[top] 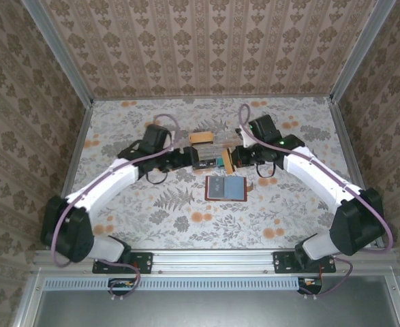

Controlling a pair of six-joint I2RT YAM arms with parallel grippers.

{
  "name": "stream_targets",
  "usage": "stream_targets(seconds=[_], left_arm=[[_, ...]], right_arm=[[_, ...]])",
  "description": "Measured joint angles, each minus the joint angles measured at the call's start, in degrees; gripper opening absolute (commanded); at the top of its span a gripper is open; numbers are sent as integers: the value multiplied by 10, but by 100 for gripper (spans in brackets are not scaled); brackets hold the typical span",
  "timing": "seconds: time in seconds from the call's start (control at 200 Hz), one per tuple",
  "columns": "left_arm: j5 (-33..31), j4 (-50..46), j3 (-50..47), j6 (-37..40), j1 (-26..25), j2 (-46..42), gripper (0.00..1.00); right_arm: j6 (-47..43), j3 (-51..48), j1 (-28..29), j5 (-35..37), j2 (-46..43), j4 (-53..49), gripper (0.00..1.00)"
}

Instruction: Take the credit cards out of the card holder

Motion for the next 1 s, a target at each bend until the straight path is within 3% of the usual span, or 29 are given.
stream_targets(seconds=[0.2, 0.425, 0.695, 1.0], left_arm=[[-18, -18, -48, -1, 88, -111, 100], [-23, -42, -79, 0, 143, -180, 100], [-37, -66, -115, 0, 174, -244, 100], [-48, -90, -116, 0, 189, -258, 100]], right_arm=[[-168, 101, 76, 87, 57, -9, 0], [-400, 150, 126, 179, 125, 11, 0], [-606, 208, 133, 251, 197, 44, 0], [-741, 289, 126, 252, 257, 42, 0]])
